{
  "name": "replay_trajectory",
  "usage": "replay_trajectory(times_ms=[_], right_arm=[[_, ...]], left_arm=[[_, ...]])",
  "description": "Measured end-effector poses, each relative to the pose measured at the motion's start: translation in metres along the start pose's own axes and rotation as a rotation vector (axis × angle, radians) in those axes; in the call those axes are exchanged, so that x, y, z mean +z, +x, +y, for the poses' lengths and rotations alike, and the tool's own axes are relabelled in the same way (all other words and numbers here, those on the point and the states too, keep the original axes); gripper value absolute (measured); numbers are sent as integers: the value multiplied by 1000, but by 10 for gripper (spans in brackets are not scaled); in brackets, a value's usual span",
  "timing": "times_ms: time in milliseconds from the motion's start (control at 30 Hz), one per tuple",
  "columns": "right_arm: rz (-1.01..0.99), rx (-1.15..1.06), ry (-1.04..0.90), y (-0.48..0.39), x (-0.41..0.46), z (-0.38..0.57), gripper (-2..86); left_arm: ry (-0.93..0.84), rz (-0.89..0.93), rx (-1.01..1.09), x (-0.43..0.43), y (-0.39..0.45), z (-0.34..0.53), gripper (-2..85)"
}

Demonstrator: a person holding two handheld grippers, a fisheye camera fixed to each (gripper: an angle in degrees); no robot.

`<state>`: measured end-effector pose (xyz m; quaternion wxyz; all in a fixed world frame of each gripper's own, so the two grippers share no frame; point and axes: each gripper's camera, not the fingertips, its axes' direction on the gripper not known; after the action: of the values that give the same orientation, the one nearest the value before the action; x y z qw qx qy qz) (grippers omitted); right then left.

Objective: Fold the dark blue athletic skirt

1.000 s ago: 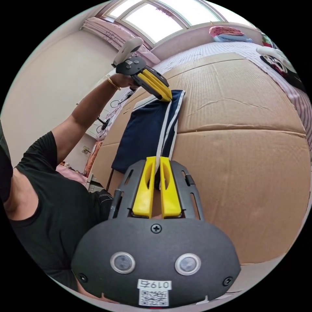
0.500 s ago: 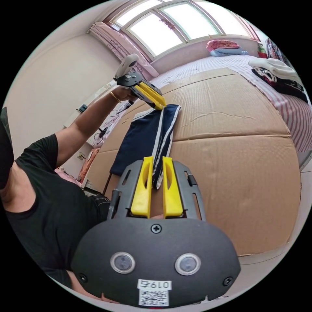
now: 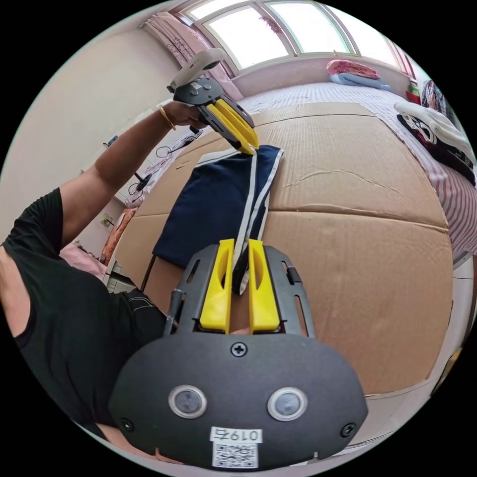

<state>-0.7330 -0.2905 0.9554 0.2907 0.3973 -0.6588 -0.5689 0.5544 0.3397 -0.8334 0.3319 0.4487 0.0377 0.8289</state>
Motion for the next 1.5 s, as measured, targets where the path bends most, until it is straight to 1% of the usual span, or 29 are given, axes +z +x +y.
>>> replay_trajectory(times_ms=[133, 300, 400, 467, 567, 733, 1000, 1133, 1233, 1367, 1500], right_arm=[[-12, 8, 6, 1, -1, 2, 55], [-20, 9, 23, 0, -7, 7, 56], [-22, 7, 43, 1, -13, 11, 62], [-44, 17, 46, 4, -15, 13, 71], [-81, 25, 50, 6, -14, 16, 76], [-71, 23, 46, 0, -11, 18, 74], [-45, 13, 41, -9, -8, 21, 67], [-1, -6, 25, -20, -2, 23, 65], [16, -13, 22, -25, 2, 26, 62], [29, -19, 23, -32, 7, 30, 59], [69, -36, 23, -44, 13, 33, 60]], left_arm=[[-2, -62, -34, -7, -4, 10, 14], [14, -42, -25, -8, 1, 25, 31], [22, -58, -76, -9, -4, 39, 61], [39, -61, -132, -8, -11, 53, 96], [53, -13, -188, -2, -22, 67, 116], [67, 118, -236, 11, -36, 86, 99], [62, 122, -271, 23, -40, 105, 92], [81, 178, -270, 33, -39, 115, 77], [85, 166, -272, 36, -35, 122, 58], [93, 90, -262, 37, -22, 132, 26], [70, 47, -274, 48, -10, 139, 18]])
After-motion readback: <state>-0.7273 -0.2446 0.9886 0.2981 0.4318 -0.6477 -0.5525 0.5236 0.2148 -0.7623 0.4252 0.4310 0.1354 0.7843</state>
